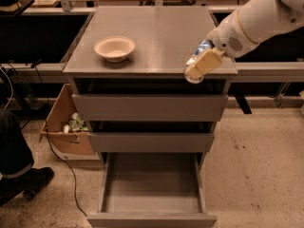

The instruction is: Place redbull can into bottom drawer

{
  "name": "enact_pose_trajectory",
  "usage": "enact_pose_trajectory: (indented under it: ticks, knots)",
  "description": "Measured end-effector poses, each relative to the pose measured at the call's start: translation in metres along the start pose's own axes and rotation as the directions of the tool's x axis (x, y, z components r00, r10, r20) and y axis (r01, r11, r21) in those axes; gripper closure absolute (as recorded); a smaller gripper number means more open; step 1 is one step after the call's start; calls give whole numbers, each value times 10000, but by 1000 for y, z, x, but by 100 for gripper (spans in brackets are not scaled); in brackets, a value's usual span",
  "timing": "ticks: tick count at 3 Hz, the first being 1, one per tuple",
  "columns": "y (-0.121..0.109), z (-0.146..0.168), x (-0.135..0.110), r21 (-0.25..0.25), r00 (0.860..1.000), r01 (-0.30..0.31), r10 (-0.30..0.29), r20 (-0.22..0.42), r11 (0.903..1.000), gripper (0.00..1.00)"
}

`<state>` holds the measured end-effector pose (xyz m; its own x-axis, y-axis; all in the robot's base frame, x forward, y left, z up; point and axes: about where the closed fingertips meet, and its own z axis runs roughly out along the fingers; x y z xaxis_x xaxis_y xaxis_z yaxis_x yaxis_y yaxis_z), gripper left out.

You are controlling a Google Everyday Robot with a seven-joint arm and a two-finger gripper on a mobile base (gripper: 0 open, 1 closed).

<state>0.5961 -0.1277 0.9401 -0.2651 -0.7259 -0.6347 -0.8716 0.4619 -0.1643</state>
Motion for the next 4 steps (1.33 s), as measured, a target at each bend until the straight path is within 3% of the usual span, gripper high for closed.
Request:
enact_pose_trajectory:
  ticks: [1,2,3,4]
  knots:
    - [37,-5,30,182,9963,744,-736,-433,9971,100]
    - [68,1,66,533,9825,1541,-1473,-1139,9866,100]
    - [88,39,114,555,9659,1878,-1742,-1914,9806,100]
    - [92,82,159,370,9542,1764,-1616,-2517,9836,100]
